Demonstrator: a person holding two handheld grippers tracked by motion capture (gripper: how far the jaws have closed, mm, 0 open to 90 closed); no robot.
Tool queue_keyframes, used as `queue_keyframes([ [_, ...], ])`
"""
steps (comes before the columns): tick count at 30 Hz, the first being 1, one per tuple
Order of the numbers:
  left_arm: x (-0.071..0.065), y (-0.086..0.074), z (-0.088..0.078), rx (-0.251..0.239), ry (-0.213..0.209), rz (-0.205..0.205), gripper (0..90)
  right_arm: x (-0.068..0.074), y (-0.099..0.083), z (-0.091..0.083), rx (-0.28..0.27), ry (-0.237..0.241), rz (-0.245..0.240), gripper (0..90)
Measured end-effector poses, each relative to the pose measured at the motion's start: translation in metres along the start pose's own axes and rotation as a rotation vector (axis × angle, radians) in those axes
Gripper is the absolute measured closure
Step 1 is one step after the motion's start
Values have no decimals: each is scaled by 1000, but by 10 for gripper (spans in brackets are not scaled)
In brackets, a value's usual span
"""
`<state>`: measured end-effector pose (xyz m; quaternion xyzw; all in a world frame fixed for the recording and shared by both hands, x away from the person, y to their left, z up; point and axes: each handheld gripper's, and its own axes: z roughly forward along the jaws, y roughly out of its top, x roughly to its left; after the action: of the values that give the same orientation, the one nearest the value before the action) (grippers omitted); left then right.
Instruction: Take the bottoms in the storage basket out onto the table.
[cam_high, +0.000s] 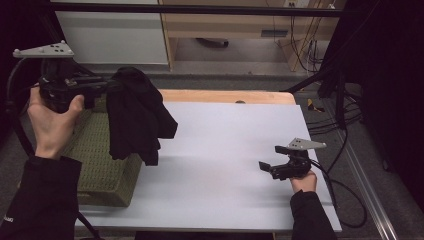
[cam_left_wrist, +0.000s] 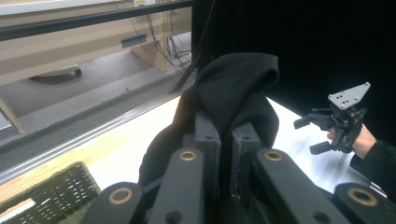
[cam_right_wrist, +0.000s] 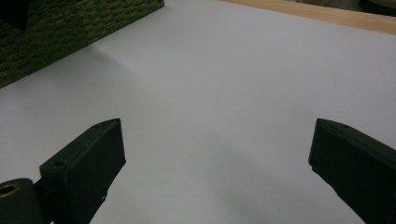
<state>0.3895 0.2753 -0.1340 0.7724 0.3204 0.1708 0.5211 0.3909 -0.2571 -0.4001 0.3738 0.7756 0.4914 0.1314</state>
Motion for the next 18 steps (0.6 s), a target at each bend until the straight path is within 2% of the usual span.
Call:
queue_keyframes([
  [11,-10,-2,21,28,-33,20,841,0,0,0,0,3,-2,42],
  [18,-13,-7,34,43,-55,18,841,0,0,0,2,2,-5,42],
])
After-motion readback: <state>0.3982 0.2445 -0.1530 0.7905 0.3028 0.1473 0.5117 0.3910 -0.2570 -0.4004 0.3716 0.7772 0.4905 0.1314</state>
